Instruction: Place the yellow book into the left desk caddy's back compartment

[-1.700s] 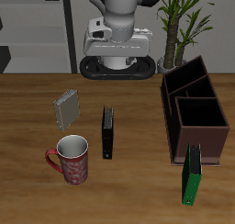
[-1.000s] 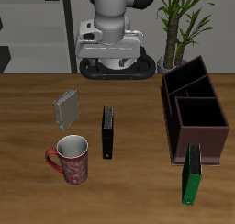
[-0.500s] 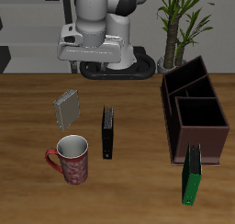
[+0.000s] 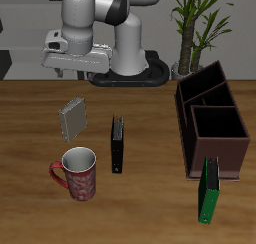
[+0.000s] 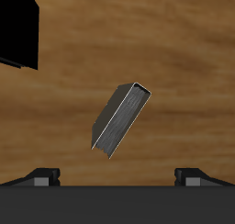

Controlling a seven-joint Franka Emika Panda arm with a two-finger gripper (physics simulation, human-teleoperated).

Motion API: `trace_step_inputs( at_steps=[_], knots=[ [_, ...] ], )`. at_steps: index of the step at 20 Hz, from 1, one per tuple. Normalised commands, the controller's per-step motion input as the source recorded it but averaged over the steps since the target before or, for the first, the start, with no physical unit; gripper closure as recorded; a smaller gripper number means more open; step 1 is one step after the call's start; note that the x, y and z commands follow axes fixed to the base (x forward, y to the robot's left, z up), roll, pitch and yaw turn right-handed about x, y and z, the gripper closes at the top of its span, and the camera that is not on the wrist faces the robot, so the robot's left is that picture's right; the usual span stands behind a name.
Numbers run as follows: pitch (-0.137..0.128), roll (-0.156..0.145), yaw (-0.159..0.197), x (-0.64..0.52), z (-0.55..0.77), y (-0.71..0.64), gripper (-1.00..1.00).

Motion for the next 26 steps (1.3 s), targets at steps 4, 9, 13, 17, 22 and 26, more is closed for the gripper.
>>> trace_step_inputs(
  at_steps=[4, 9, 13, 17, 22, 26],
  knots=[
    [-0.020, -0.038, -0.050, -0.06, -0.26, -0.25, -1.00],
    [-0.019, -0.007, -0.037, 0.02, -0.21, 0.02, -1.00],
    [-0.041, -0.018, -0.094, 0.04, -0.21, -0.03, -1.00],
    [0.006, -0.002, -0.068, 0.13, -0.29, 0.00, -1.00],
    [0.023, 0.002, -0.051, 0.13, -0.34, 0.06, -1.00],
    [0.043, 0.004, -0.031, 0.14, -0.39, 0.02, -1.00]
  ],
)
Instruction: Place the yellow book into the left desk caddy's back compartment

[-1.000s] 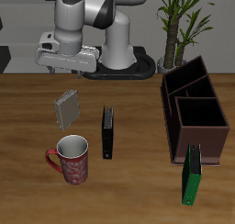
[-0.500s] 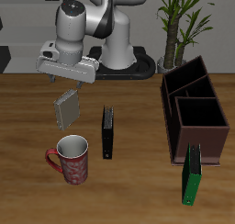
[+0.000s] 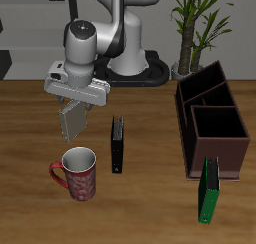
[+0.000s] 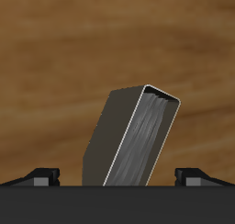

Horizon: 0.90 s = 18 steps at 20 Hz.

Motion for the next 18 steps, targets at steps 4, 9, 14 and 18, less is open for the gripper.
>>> trace_step_inputs(
  at_steps=[4, 9, 14, 18],
  knots=[
    [0.016, -0.034, -0.034, 0.05, -0.27, -0.07, -1.00],
    [0.023, -0.001, 0.000, 0.03, -0.18, -0.03, 1.00],
    [0.010, -0.005, -0.024, -0.04, -0.01, -0.02, 1.00],
    [-0.034, -0.025, -0.007, -0.13, 0.30, -0.02, 1.00]
  ],
)
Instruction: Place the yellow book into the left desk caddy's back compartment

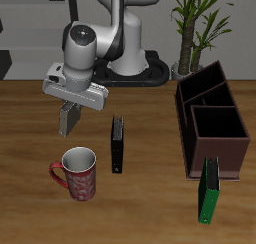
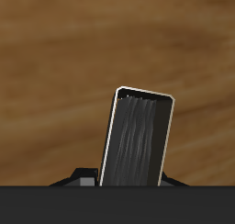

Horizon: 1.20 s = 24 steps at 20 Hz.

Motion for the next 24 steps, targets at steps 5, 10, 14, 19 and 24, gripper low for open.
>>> trace_step_inputs(
  at_steps=[5, 10, 14, 19, 24],
  knots=[
    [-0.020, -0.060, -0.043, -0.24, 0.43, 0.08, 1.00],
    [-0.003, -0.035, -0.004, -0.19, 0.31, 0.25, 1.00],
    [-0.026, -0.031, 0.026, -0.29, 0.40, 0.49, 1.00],
    [-0.001, 0.049, 0.050, -0.14, 0.29, 0.64, 1.00],
    [-0.011, 0.013, 0.020, -0.02, 0.24, 0.37, 1.00]
  ],
)
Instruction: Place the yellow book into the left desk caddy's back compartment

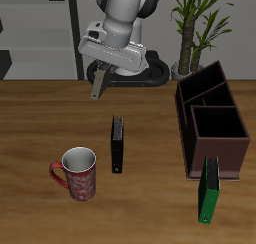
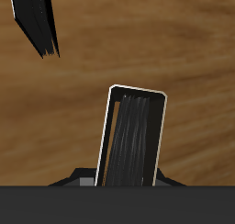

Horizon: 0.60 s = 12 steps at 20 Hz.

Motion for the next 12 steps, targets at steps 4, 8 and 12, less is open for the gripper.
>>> trace_step_inputs(
  at_steps=[4, 8, 12],
  knots=[
    [0.002, -0.013, 0.010, -0.02, 0.31, 0.61, 1.00],
    [-0.010, -0.040, -0.017, 0.07, 0.19, 0.33, 1.00],
    [0.016, -0.021, -0.048, 0.12, 0.15, 0.51, 1.00]
  ],
)
